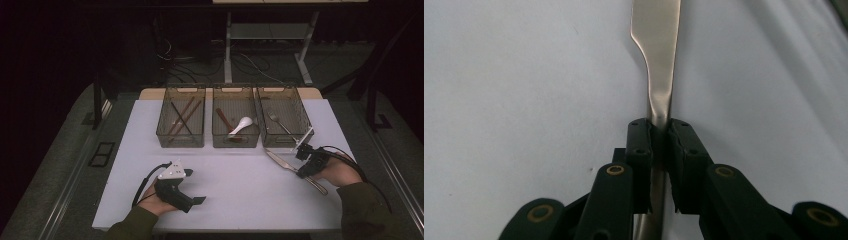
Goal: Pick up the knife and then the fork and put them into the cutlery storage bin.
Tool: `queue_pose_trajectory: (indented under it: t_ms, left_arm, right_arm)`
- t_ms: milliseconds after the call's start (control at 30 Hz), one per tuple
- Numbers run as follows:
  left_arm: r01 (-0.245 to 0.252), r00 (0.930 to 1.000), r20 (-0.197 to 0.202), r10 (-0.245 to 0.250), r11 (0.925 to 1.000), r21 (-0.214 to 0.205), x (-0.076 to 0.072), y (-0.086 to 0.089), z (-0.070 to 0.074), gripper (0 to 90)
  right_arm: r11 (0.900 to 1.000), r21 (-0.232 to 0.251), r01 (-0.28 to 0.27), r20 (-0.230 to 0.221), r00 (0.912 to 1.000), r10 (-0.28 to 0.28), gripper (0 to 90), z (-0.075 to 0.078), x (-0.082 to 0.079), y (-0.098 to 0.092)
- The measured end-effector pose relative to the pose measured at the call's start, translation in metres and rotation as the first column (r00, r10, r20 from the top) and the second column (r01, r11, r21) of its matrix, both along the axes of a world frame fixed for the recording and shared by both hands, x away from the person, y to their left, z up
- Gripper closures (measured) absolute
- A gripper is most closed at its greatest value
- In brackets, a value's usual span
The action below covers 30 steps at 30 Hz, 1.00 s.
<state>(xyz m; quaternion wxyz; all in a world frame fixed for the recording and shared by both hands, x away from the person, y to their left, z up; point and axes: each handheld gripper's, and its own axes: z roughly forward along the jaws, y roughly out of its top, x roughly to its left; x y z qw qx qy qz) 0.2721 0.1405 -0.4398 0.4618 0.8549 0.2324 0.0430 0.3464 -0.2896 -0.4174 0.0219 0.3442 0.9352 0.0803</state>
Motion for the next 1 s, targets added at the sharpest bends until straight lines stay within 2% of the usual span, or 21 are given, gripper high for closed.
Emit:
queue_pose_trajectory:
  t_ms: [300, 467, 533, 633, 800, 900, 967, 1000]
  left_arm:
    - [-0.001, 1.0000, 0.000, 0.001, 1.0000, -0.001, 0.000, 0.000, 0.000, 0.0]
    - [0.001, 1.0000, 0.003, -0.001, 1.0000, 0.001, 0.000, 0.000, 0.000, 0.0]
    - [-0.003, 1.0000, 0.002, 0.003, 1.0000, -0.005, 0.000, 0.000, 0.001, 0.0]
    - [-0.004, 1.0000, 0.003, 0.004, 1.0000, -0.005, 0.000, 0.001, 0.001, 0.0]
    - [-0.008, 0.9999, 0.009, 0.008, 0.9999, -0.009, 0.000, 0.002, 0.001, 0.0]
    - [-0.011, 0.9999, 0.009, 0.011, 0.9999, -0.012, 0.001, 0.003, 0.001, 0.0]
    - [-0.010, 0.9999, 0.009, 0.010, 0.9999, -0.013, 0.001, 0.003, 0.001, 0.0]
    - [-0.010, 0.9999, 0.009, 0.010, 0.9999, -0.013, 0.001, 0.003, 0.001, 0.0]
  right_arm:
    - [0.9923, 0.124, -0.009, 0.052, 0.9986, 0.002, 80.5, 0.010, -0.009, -0.010]
    - [0.9808, 0.195, 0.001, 0.081, 0.9966, -0.017, 80.6, 0.013, -0.012, -0.017]
    - [0.9696, 0.245, 0.006, 0.088, 0.9957, -0.028, 80.7, 0.014, -0.013, -0.021]
    - [0.9562, 0.292, 0.014, 0.106, 0.9933, -0.047, 80.7, 0.016, -0.015, -0.025]
    - [0.9319, 0.363, 0.012, 0.140, 0.9878, -0.068, 80.7, 0.020, -0.019, -0.031]
    - [0.9202, 0.391, 0.006, 0.175, 0.9812, -0.081, 80.7, 0.024, -0.020, -0.033]
    - [0.9071, 0.421, 0.003, 0.198, 0.9756, -0.095, 80.7, 0.027, -0.021, -0.035]
    - [0.8950, 0.446, 0.005, 0.199, 0.9743, -0.105, 80.7, 0.029, -0.021, -0.037]
